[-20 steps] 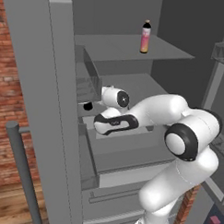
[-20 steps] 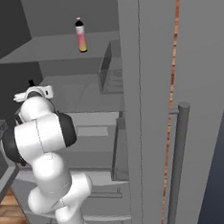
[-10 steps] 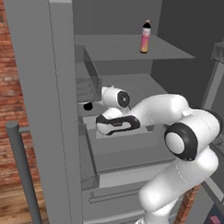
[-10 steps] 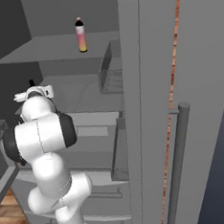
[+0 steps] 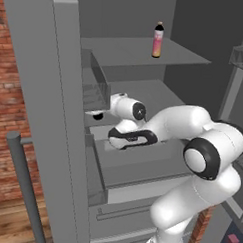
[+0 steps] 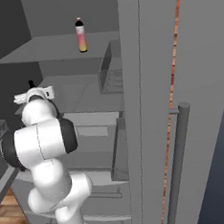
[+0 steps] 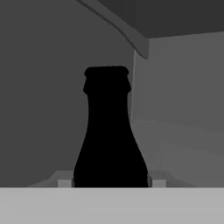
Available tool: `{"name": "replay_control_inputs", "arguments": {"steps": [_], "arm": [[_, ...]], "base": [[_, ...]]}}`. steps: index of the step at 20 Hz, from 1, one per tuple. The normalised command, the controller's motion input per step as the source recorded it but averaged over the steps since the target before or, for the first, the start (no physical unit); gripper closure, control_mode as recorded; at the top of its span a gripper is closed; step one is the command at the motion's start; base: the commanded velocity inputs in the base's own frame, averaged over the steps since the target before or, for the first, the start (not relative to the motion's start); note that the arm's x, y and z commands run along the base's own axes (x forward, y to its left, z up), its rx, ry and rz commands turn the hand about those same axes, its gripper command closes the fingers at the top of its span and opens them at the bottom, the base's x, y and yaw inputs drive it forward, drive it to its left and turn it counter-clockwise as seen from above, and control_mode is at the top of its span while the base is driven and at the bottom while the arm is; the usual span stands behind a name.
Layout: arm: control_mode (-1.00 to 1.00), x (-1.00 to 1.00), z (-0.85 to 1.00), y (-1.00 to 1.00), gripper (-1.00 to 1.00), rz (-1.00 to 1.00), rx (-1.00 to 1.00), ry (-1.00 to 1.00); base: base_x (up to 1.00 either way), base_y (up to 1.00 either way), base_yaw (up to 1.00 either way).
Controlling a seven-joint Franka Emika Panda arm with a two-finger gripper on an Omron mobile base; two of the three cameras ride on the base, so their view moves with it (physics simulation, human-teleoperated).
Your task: Open the fridge, grab two sodas, and place both sodas inside the bowl with ice on the dining counter.
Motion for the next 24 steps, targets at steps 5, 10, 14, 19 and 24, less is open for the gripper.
{"name": "replay_control_inputs", "arguments": {"steps": [5,10,14,19,24], "arm": [[-1.00,-0.40,0.37,-0.28,1.00,0.00,0.02,0.01],[-1.00,-0.47,0.56,-0.36,1.00,0.00,0.07,0.10],[-1.00,-0.35,0.69,-0.36,1.00,0.00,0.13,0.20],[-1.00,-0.22,0.66,-0.39,1.00,0.00,0.13,0.26],[-1.00,-0.37,0.30,-0.38,1.00,-0.01,0.11,0.22]], "base": [[0.00,0.00,0.00],[0.00,0.00,0.00],[0.00,0.00,0.00],[0.00,0.00,0.00],[0.00,0.00,0.00]]}}
